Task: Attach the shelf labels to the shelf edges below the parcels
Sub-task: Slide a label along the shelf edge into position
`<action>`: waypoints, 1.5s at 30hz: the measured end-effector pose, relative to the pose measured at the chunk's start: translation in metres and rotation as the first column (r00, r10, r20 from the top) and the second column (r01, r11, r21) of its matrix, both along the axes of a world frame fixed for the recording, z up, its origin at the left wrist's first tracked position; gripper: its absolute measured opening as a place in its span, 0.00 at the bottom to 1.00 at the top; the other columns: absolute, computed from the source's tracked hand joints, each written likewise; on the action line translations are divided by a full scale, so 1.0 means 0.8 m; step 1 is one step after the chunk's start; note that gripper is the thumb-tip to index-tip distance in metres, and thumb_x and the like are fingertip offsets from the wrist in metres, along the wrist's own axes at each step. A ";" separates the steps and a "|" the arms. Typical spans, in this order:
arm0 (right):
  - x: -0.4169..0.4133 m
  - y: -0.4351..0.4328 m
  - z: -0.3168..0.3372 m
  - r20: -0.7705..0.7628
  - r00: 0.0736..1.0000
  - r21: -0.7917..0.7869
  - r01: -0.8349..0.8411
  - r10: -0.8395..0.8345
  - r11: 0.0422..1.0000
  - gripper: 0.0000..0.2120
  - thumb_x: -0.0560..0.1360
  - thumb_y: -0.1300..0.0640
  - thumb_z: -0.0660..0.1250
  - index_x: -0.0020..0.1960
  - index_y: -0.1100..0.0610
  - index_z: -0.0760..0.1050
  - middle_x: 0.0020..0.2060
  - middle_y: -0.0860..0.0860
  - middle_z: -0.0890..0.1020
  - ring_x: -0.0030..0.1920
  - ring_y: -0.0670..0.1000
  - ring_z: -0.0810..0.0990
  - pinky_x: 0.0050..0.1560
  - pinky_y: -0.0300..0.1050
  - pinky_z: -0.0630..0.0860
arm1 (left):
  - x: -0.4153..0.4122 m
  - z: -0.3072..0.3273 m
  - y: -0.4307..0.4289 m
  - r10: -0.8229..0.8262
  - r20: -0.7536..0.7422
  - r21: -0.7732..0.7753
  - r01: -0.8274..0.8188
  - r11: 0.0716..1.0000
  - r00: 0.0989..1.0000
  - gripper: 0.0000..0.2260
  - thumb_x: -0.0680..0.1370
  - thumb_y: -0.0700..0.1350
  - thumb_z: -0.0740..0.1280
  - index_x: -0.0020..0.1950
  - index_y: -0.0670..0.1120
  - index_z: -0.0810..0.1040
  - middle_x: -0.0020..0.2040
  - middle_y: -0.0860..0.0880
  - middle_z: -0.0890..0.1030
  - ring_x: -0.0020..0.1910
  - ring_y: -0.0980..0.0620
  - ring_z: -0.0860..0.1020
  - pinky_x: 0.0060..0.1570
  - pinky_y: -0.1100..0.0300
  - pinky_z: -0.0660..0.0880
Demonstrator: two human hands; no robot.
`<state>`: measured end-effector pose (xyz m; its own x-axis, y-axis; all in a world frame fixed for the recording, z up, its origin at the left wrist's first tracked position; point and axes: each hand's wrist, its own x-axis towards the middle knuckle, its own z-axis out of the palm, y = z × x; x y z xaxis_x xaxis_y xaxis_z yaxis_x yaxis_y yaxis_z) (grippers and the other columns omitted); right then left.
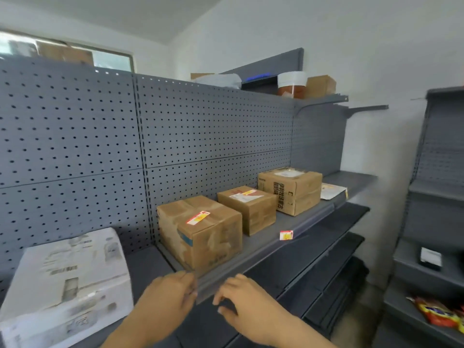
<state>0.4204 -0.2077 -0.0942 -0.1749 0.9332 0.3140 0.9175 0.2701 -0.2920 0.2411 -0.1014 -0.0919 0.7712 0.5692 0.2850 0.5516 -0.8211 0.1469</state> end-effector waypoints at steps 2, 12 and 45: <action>0.038 0.002 0.005 -0.017 1.000 -0.019 0.000 -0.001 1.000 0.09 0.77 0.55 0.63 0.56 0.53 0.76 0.54 0.50 0.78 0.57 0.49 0.69 0.60 0.43 0.67 | 0.031 0.004 0.001 -0.004 0.025 -0.039 0.005 0.999 1.000 0.02 0.78 0.52 0.59 0.47 0.60 0.66 0.47 0.60 0.72 0.48 0.59 0.73 0.47 0.64 0.69; 0.135 0.081 0.007 -0.086 0.995 -0.019 -0.045 0.043 0.999 0.07 0.77 0.51 0.62 0.54 0.49 0.76 0.52 0.46 0.77 0.55 0.44 0.69 0.57 0.41 0.69 | 0.088 0.023 0.068 0.141 0.064 0.012 -0.142 0.990 0.988 0.03 0.78 0.54 0.59 0.48 0.59 0.72 0.46 0.61 0.77 0.44 0.63 0.74 0.43 0.66 0.71; 0.147 0.380 0.078 -0.016 0.898 -0.136 -0.438 0.441 0.888 0.16 0.74 0.51 0.68 0.60 0.48 0.70 0.51 0.44 0.67 0.53 0.45 0.66 0.50 0.42 0.66 | 0.125 0.073 0.213 0.391 0.149 0.226 -0.416 0.881 0.908 0.07 0.78 0.46 0.59 0.50 0.49 0.76 0.46 0.52 0.78 0.42 0.53 0.74 0.43 0.58 0.72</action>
